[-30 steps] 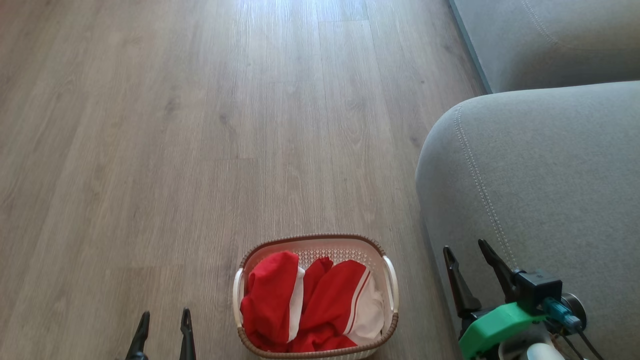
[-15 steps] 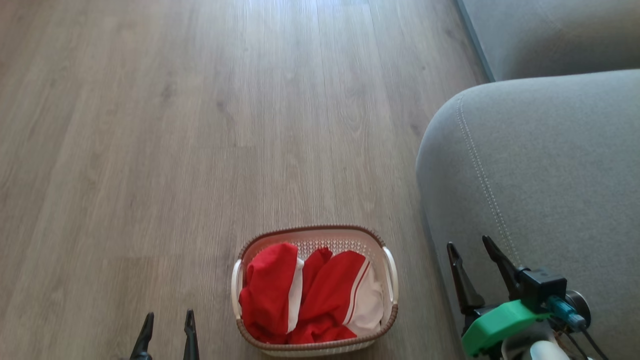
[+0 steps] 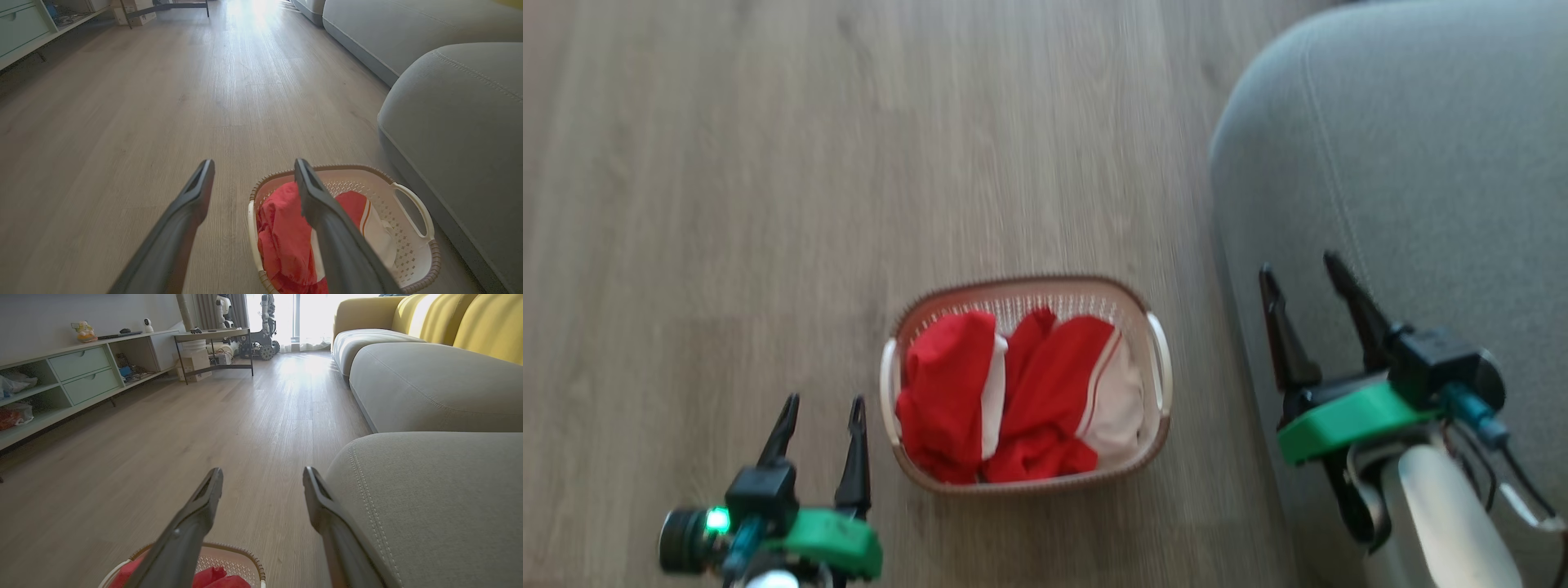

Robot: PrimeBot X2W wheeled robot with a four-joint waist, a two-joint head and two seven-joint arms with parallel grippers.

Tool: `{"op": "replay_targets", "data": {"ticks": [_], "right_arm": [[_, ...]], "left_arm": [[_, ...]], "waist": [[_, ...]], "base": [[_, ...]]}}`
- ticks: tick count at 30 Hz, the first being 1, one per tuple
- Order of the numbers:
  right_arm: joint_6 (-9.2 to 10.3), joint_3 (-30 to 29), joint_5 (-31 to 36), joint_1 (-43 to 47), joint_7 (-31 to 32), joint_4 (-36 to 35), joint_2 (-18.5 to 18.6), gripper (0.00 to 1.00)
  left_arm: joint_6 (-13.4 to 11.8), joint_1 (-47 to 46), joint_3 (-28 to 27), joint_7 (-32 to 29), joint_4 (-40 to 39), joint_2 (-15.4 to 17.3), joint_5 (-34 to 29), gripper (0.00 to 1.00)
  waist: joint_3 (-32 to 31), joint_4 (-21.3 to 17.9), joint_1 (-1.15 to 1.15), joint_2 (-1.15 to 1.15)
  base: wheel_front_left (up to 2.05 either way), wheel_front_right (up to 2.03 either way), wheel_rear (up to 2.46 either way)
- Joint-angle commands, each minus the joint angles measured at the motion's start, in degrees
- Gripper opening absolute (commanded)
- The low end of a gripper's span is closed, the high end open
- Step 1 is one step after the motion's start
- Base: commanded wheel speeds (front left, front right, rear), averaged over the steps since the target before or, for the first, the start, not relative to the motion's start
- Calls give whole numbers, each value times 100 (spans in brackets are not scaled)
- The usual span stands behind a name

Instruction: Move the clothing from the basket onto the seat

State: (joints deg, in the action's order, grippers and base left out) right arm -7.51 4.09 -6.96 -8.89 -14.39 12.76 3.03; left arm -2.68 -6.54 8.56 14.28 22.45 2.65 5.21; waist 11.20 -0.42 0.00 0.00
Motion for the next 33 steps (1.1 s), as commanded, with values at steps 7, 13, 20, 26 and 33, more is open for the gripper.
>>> {"op": "replay_targets", "data": {"ticks": [7, 13, 20, 26, 33], "right_arm": [[2, 104, 34, -647, -61, -455, -15, 100], [2, 120, -8, -926, -61, -663, -15, 100], [2, 232, -66, -1190, -61, -892, -15, 100], [2, 358, -90, -1341, -61, -956, -15, 100], [2, 546, -134, -1421, -61, -969, -15, 100]], "left_arm": [[172, -1142, 58, 72, 771, 215, -200, 100], [258, -1979, 196, 70, 1582, 341, -345, 100], [431, -2861, 422, 8, 2489, 528, -537, 100], [571, -3440, 596, -161, 3116, 632, -640, 100], [572, -3938, 727, -288, 3624, 770, -732, 100]], "waist": [[1294, -343, 0, 0], [1971, -529, 0, 0], [2587, -713, 0, 0], [2866, -788, 0, 0], [3037, -885, 0, 0]], "base": [[0, 0, 0], [0, 0, 0], [0, 0, 0], [0, 0, 0], [0, 0, 0]]}}
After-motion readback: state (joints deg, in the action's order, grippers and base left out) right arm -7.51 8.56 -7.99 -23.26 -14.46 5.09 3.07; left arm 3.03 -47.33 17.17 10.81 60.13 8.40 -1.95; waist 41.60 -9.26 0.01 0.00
